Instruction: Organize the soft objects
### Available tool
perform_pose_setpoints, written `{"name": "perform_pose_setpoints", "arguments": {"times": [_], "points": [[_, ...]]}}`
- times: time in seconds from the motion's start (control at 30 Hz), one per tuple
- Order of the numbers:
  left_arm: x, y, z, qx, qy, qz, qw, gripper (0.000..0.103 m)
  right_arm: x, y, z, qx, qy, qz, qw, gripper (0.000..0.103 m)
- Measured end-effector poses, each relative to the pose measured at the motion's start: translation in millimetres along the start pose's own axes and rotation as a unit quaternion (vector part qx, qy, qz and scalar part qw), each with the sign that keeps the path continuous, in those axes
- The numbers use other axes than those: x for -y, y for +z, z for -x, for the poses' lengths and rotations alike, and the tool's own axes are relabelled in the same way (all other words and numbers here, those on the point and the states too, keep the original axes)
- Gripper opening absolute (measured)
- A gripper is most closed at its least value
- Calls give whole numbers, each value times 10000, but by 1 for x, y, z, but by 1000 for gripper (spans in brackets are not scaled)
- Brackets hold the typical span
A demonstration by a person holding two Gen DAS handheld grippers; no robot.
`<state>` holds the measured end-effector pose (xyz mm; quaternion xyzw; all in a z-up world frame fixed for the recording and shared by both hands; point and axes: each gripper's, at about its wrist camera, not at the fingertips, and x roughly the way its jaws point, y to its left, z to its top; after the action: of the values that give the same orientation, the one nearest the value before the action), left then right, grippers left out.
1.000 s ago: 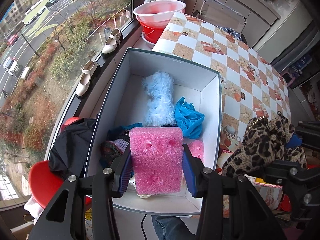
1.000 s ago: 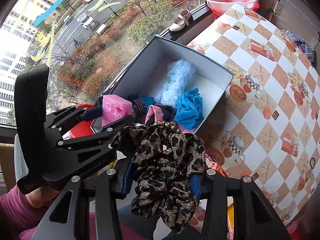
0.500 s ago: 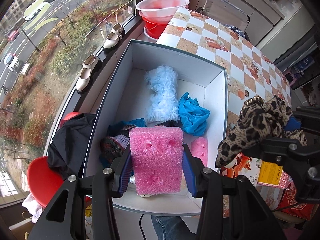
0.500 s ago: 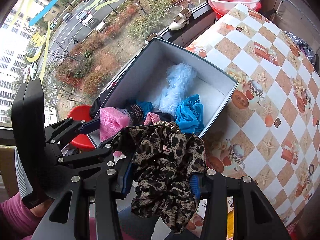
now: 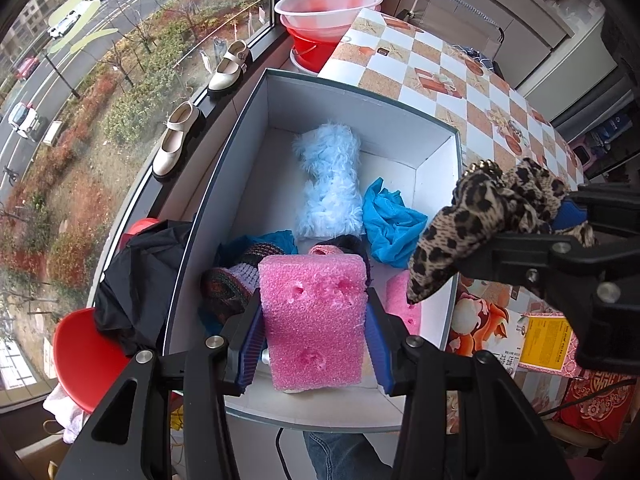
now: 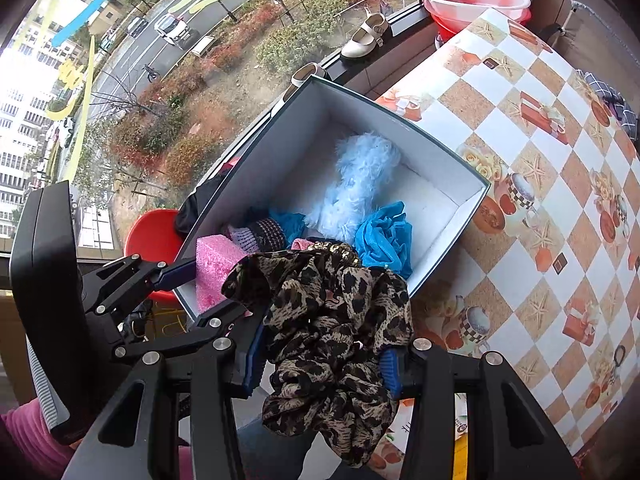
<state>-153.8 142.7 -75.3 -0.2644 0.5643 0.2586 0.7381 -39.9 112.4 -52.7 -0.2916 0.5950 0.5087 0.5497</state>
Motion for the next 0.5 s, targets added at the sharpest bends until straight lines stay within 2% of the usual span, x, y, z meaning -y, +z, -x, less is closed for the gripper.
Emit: {"name": "perform_pose_setpoints", "arguments": {"times": [0.07,0.13,0.17,0.2,0.23,0.27,0.33,0.4,0.47,0.5], "points": [[2,-1,3,101,124,-56,9999,52,1,4,-2,3,-6,-26,10000,49],[3,-2,6,193,271,-94,9994,62,2,7,-2,8,-22,-66,10000,51],[3,-3,8,233,307,-96,9992,69,2,9,-2,10,-43,-69,10000,57],[2,-4,10,274,301,-77,9991,73,2,10,-2,22,-67,-73,9999,63],[0,-4,12,307,268,-31,9992,73,3,10,-1,46,-86,-75,9999,77],[-2,-4,13,313,221,35,9993,74,3,10,1,85,-93,-84,9999,82],[-7,-3,12,242,206,207,9993,77,5,11,2,93,-69,-118,9999,82],[-10,-2,8,41,495,337,9982,78,6,11,2,90,-100,-162,9998,83],[-12,-3,2,-172,791,359,9961,78,7,11,2,80,-164,-193,9996,103],[-14,-3,1,-199,756,389,9962,78,8,10,3,104,-192,-200,9996,103]]}}
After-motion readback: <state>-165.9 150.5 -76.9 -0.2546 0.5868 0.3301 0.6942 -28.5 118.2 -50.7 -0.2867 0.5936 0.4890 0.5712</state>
